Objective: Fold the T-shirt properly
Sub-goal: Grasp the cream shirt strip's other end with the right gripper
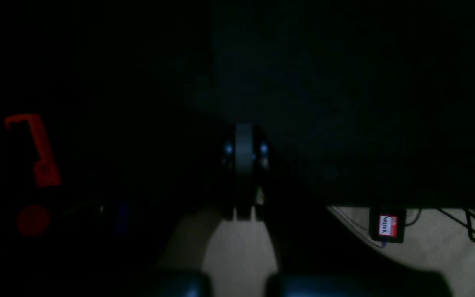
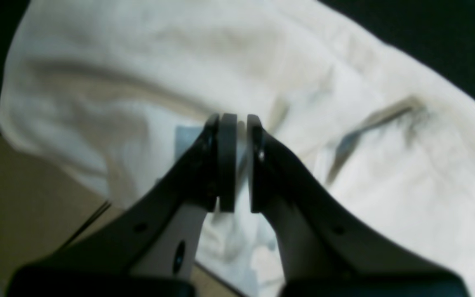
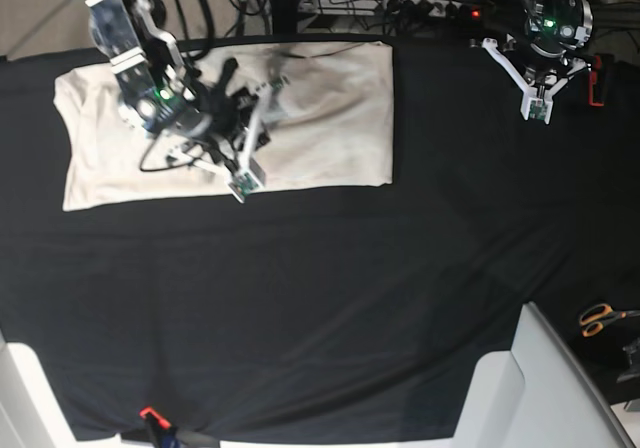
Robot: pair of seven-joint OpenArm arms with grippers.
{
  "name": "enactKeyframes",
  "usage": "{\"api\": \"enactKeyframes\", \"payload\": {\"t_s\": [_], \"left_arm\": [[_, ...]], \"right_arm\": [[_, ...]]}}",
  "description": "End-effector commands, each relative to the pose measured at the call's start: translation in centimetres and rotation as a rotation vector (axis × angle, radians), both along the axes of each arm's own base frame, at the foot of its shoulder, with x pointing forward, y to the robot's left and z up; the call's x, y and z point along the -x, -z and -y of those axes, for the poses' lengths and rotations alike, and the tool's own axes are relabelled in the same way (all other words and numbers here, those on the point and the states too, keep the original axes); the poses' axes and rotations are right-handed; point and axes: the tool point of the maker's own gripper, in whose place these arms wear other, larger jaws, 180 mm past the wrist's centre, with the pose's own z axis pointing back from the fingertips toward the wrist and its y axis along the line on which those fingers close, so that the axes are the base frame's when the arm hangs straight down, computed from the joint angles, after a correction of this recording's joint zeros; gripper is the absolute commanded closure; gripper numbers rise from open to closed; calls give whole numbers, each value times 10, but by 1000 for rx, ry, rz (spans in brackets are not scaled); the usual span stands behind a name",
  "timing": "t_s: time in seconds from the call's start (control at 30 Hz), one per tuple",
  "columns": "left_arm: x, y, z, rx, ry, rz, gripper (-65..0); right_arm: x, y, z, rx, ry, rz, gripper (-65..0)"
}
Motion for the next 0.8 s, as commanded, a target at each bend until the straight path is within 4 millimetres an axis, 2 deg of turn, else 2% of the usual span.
{"api": "enactKeyframes", "payload": {"t_s": [0.0,0.2,0.27,0.43,0.53,0.6,0.7,0.77], "left_arm": [[-3,-6,-4,-14,4,22,0],[-2,-6,-8,-22,-1,18,0],[-2,-6,-8,-21,-2,19,0],[-2,-6,-7,-16,-4,20,0],[-2,-6,-7,-17,-4,20,0],[-2,-7,-8,-18,-5,20,0],[-3,-7,-8,-18,-5,23,0],[-4,-7,-8,-15,-6,26,0]], "right_arm": [[-7,-4,-3,-12,-3,22,-48],[-27,15,13,39,11,-10,-48],[-38,20,29,77,17,-7,-48],[-61,15,49,110,27,44,-48],[-69,-8,54,121,14,105,-48],[-67,-29,65,134,35,137,-48],[-68,-68,112,135,199,211,-50],[-65,-82,143,89,347,232,-63]]}}
